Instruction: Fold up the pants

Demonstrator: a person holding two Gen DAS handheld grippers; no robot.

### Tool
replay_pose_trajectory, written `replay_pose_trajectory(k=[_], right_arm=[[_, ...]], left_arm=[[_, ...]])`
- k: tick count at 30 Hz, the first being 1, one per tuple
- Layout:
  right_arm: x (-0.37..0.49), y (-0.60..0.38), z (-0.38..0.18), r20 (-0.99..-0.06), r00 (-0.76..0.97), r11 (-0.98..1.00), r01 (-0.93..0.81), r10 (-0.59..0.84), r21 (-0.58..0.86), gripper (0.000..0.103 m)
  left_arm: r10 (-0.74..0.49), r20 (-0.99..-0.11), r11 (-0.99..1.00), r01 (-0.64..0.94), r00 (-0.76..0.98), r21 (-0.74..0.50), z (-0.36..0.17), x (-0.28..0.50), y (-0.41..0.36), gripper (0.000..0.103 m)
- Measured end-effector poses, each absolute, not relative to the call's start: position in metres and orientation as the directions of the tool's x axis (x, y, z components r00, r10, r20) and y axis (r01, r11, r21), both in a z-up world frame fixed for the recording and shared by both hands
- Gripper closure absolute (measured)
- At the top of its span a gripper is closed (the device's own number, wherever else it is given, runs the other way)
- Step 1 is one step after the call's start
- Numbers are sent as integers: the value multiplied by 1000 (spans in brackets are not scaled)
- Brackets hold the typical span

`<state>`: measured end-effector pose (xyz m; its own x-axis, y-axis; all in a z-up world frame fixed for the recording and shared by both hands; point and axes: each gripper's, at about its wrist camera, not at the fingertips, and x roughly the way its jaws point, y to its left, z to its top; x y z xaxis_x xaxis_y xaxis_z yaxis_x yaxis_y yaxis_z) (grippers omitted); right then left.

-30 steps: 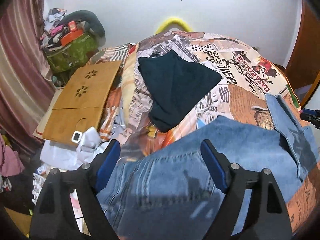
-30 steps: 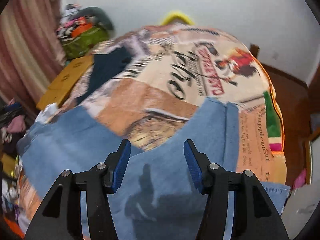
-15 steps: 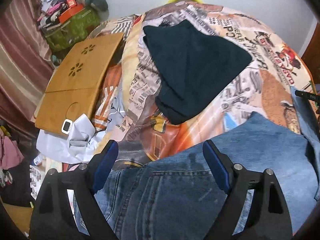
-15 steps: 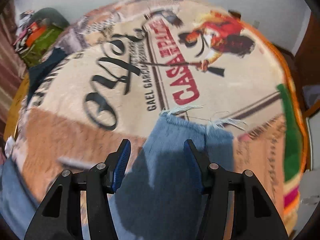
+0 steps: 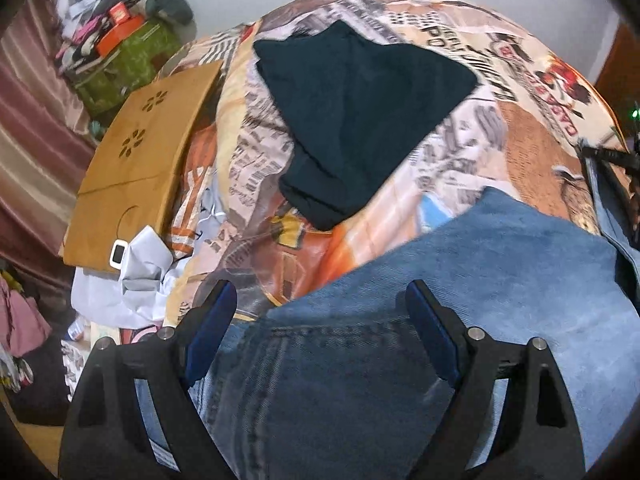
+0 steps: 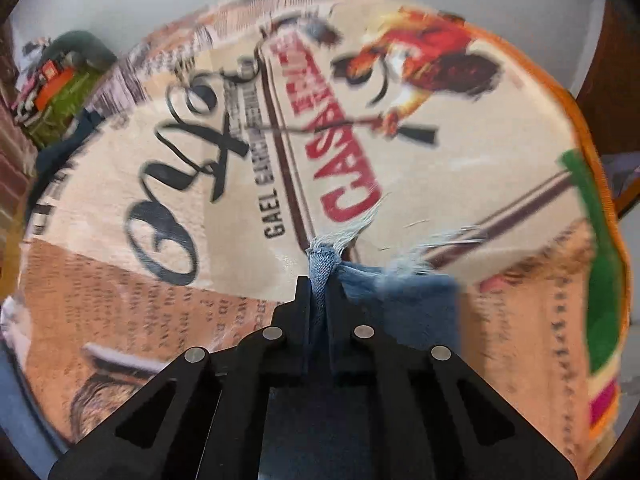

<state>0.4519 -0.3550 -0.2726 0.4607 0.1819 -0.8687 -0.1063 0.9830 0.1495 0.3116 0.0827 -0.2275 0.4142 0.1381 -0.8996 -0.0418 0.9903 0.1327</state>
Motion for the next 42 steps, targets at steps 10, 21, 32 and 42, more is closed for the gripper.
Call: replay_pose_trajectory(k=[10, 21, 32, 42], right_arm=[[353, -461, -122, -701, 682, 974, -77, 207, 213, 98], [275, -531, -61, -620, 775, 987, -32, 124, 157, 98], [218, -578, -180, -793, 607, 978, 132, 52, 165, 95], [195, -571, -168, -816, 570, 978, 205, -101, 22, 55]], left_arm=[[53, -908, 993, 75, 415, 92, -213, 293, 3, 17], [-9, -926, 972, 222, 378, 81, -222, 262, -85, 17], [-26, -927, 972, 225, 375, 64, -225, 253, -96, 16], [-23, -898, 983, 173, 439, 60, -205, 243, -73, 16]])
